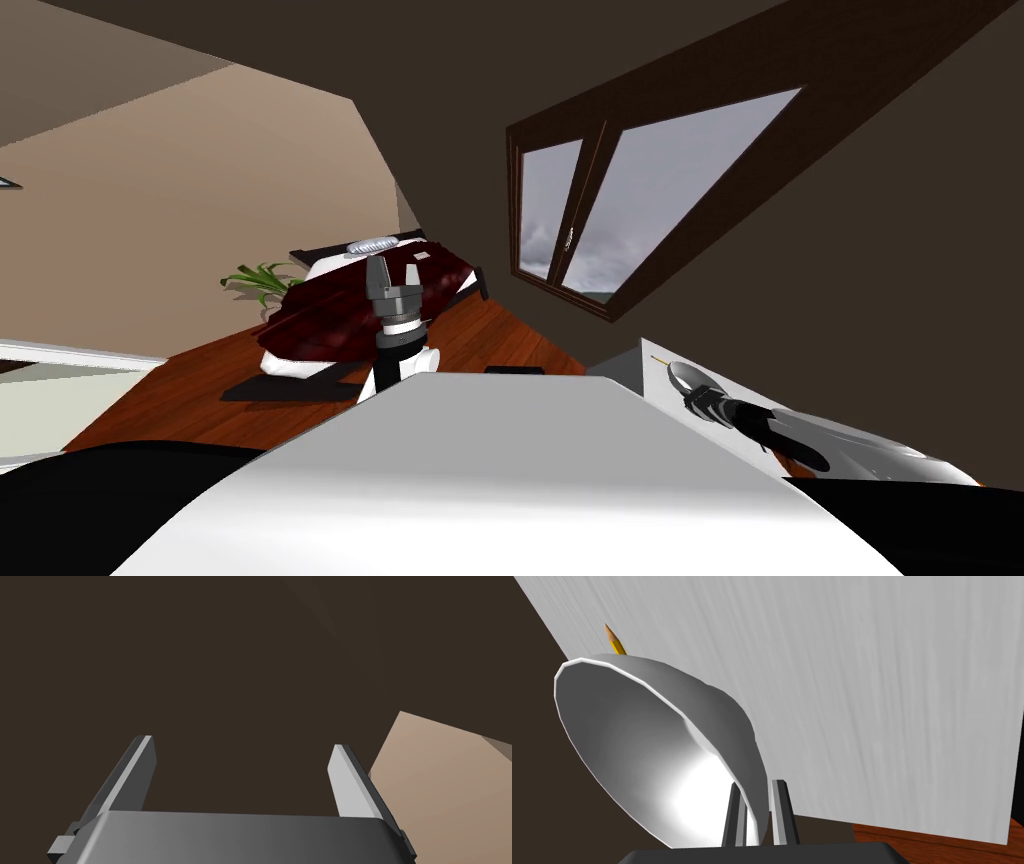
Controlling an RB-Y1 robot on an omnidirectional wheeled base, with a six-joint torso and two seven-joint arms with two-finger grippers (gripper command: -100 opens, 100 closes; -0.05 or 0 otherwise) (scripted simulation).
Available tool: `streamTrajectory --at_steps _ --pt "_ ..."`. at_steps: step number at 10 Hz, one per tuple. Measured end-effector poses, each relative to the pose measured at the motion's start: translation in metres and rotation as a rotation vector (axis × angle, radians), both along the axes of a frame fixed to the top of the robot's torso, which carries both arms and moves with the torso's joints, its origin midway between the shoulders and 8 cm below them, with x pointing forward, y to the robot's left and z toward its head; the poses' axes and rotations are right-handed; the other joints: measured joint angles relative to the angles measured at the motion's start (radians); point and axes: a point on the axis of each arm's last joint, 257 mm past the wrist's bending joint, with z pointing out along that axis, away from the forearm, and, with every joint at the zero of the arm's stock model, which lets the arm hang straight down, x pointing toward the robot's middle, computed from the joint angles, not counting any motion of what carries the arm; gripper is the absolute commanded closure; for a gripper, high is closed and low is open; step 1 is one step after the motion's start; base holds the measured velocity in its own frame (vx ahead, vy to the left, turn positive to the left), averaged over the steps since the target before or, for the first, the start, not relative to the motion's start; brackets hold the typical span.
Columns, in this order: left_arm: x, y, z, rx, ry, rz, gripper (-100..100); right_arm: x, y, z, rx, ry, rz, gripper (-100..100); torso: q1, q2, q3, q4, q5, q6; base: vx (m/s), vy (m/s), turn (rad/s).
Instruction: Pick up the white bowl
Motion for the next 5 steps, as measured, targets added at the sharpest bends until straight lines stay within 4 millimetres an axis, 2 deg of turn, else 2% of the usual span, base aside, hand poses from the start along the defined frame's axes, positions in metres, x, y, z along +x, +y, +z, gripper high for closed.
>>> streamTrajectory --at_steps 3,4,5 --pt "0.0000 0.0000 0.0000 0.000 0.000 0.000 0 -0.0011 -0.0059 0.0047 0.000 -0.002 -0.032 100 -0.001 0.002 0.001 0.001 0.001 0.001 -0.084 0.010 0.100" --pt "0.0000 0.0000 0.0000 0.000 0.000 0.000 0 -0.0001 -0.0077 0.0057 0.000 -0.005 -0.043 100 -0.001 0.001 0.001 0.001 0.000 0.002 -0.026 0.007 0.004" --pt "0.0000 0.0001 0.0000 0.000 0.000 0.000 0 -0.0004 -0.0079 0.0056 0.000 -0.005 -0.046 0 -0.001 -0.001 0.000 0.000 0.000 0.003 -0.005 0.001 -0.003"
